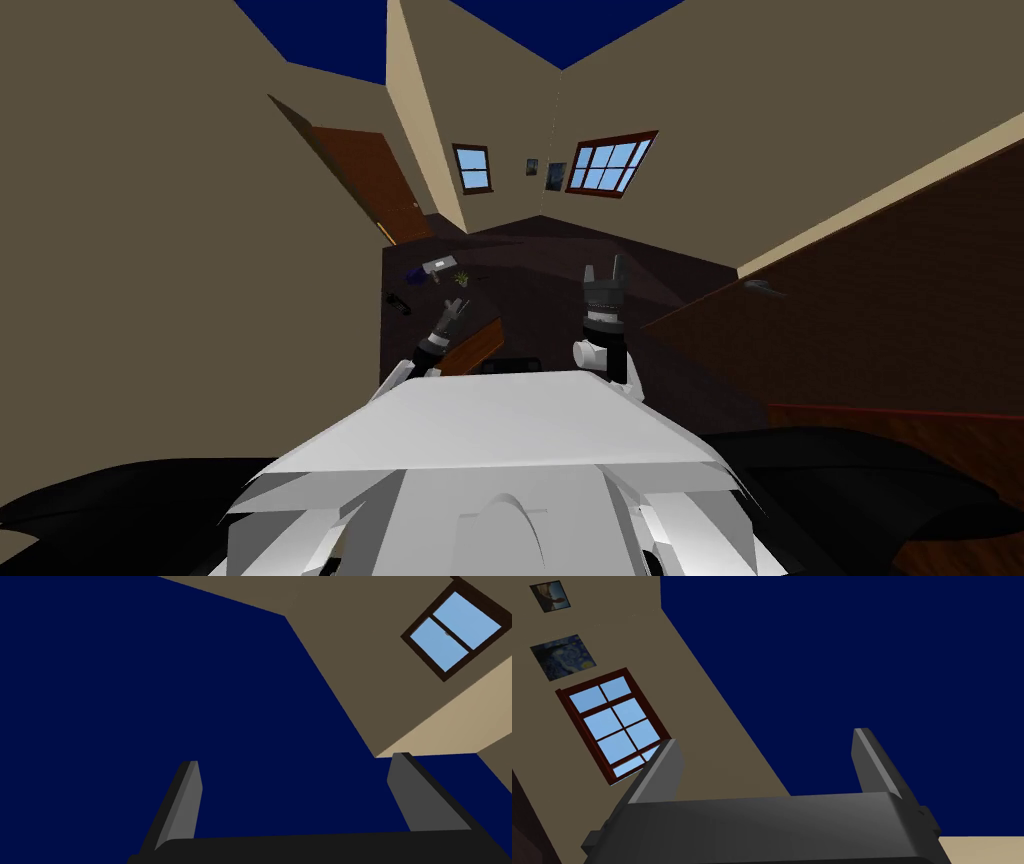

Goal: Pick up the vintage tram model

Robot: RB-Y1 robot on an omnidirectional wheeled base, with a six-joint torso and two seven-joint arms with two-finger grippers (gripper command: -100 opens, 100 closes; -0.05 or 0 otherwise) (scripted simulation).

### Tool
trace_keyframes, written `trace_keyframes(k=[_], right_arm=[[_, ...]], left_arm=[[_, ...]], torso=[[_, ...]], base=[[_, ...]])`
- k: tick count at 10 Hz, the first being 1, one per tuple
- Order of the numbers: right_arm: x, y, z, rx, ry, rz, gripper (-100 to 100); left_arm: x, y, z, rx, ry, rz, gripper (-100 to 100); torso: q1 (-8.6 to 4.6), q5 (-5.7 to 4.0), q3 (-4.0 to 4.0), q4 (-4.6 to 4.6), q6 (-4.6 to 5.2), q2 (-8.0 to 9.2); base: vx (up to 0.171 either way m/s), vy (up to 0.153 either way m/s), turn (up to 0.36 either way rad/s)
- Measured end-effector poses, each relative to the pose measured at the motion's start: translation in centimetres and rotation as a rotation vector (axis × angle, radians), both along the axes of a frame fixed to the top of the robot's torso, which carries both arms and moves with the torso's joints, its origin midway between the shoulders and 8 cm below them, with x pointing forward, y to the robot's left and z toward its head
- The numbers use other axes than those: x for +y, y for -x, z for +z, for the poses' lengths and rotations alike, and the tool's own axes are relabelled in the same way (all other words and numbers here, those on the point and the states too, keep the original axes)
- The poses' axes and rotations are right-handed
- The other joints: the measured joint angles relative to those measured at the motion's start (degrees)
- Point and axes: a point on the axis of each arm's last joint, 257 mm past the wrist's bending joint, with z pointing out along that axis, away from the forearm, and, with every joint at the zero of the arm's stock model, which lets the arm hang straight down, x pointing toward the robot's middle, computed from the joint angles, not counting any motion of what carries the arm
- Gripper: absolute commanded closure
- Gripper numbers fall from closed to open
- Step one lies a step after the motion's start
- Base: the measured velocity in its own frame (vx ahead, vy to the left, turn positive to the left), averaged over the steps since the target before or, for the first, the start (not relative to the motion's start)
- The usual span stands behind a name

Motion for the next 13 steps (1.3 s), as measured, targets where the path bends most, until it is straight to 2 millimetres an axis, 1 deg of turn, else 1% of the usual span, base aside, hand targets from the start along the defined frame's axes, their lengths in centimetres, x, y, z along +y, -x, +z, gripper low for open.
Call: trace_keyframes(k=[1,2,3,4,5,6,7,8,9,10,11,12,13], right_arm=[[0.0,0.0,0.0,0.0,0.0,0.0,0],[0.0,0.0,0.0,0.0,0.0,0.0,0],[0.0,0.0,0.0,0.0,0.0,0.0,0],[0.0,0.0,0.0,0.0,0.0,0.0,0],[0.0,0.0,0.0,0.0,0.0,0.0,0],[0.0,0.0,0.0,0.0,0.0,0.0,0],[0.0,0.0,0.0,0.0,0.0,0.0,0],[0.0,0.0,0.0,0.0,0.0,0.0,0],[0.0,0.0,0.0,0.0,0.0,0.0,0],[0.0,0.0,0.0,0.0,0.0,0.0,0],[0.0,0.0,0.0,0.0,0.0,0.0,0],[0.0,0.0,0.0,0.0,0.0,0.0,0],[0.0,0.0,0.0,0.0,0.0,0.0,0]], left_arm=[[-0.1,0.1,-1.7,0.016,-0.063,-0.014,-100],[-0.2,0.3,-2.6,0.023,-0.106,-0.021,-100],[0.0,0.7,-4.4,0.042,-0.17,-0.034,-100],[-0.1,0.9,-5.2,0.046,-0.215,-0.046,-100],[-0.3,1.5,-7.1,0.065,-0.276,-0.061,-100],[-0.1,1.5,-8.1,0.071,-0.326,-0.072,-100],[0.6,2.0,-9.9,0.09,-0.39,-0.088,-100],[0.6,2.5,-10.8,0.094,-0.437,-0.103,-100],[1.5,3.3,-12.8,0.116,-0.499,-0.119,-100],[1.4,3.8,-13.7,0.118,-0.545,-0.137,-100],[1.9,4.3,-15.3,0.136,-0.605,-0.157,-100],[2.1,4.9,-16.4,0.143,-0.65,-0.171,-100],[2.2,5.2,-16.9,0.143,-0.675,-0.18,-100]], torso=[[0.0,0.0,-0.01,0.0,0.05,-0.01],[0.0,0.0,0.0,0.0,0.0,-0.01],[-0.01,0.0,-0.01,0.0,0.04,-0.01],[-0.01,0.0,0.0,0.0,0.0,-0.01],[-0.02,0.0,0.0,0.0,0.05,-0.01],[0.01,0.0,-0.01,0.0,-0.01,-0.02],[0.0,0.0,0.0,0.0,0.03,-0.01],[0.0,0.0,0.0,0.0,-0.02,0.0],[0.01,0.0,0.01,0.0,0.03,0.01],[0.0,0.0,0.01,0.01,-0.02,0.01],[0.0,0.0,0.01,0.01,0.03,0.01],[-0.01,0.0,0.01,0.01,-0.02,0.02],[-0.02,0.0,0.0,0.0,-0.05,-0.01]], base=[[-0.006,0.011,-0.143],[-0.006,0.004,-0.283],[-0.007,0.009,-0.181],[-0.006,0.005,-0.368],[-0.008,0.012,-0.163],[-0.01,0.003,-0.288],[-0.011,0.01,-0.162],[-0.013,0.007,-0.318],[-0.013,0.011,-0.183],[-0.016,0.003,-0.302],[-0.015,0.006,-0.225],[-0.007,0.005,-0.01],[-0.014,-0.001,-0.343]])
